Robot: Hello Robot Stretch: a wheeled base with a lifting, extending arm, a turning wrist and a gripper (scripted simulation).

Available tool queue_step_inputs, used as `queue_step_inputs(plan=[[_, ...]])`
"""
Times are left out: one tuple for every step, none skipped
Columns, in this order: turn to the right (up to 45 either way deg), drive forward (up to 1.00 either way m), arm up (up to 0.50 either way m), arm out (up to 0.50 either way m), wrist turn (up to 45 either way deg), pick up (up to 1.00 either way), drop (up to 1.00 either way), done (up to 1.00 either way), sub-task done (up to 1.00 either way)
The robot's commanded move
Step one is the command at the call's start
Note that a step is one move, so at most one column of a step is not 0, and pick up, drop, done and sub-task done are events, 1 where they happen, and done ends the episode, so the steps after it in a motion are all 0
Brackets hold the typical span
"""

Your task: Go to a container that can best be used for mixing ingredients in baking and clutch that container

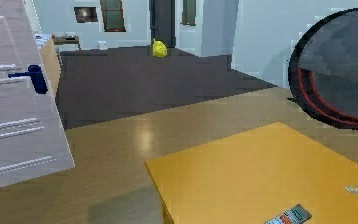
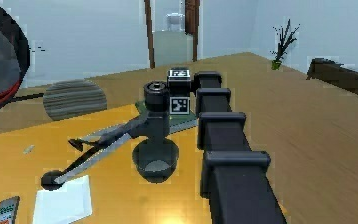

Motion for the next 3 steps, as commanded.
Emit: queue_step_inputs(plan=[[0.0,0.0,0.0,0.0,45.0,0.0,0.0,0.0,0.0],[0.0,0.0,0.0,0.0,27.0,0.0,0.0,0.0,0.0],[0.0,0.0,-0.3,0.0,0.0,0.0,0.0,0.0,0.0]])
